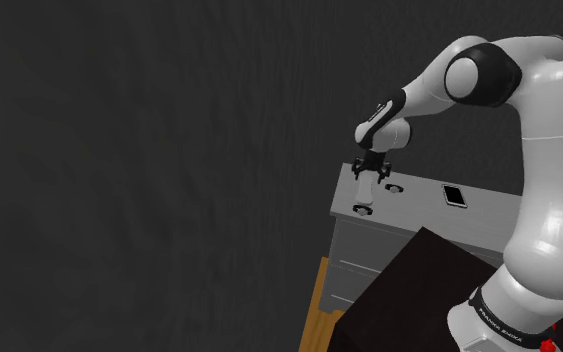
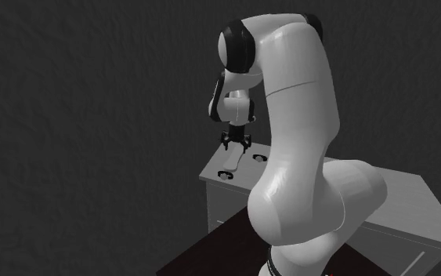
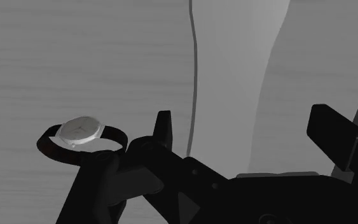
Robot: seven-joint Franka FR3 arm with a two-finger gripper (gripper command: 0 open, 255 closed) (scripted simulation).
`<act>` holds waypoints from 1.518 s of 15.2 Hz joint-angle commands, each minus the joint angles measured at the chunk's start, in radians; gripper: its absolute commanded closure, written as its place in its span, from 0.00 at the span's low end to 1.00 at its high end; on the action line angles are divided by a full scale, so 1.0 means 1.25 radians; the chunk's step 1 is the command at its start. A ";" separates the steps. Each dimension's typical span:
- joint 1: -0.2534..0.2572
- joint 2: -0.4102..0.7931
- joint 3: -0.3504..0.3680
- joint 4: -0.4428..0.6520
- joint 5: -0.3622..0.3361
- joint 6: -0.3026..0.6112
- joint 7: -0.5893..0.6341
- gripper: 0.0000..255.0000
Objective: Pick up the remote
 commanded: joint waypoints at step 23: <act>-0.009 0.030 0.006 0.014 0.010 0.016 -0.006 1.00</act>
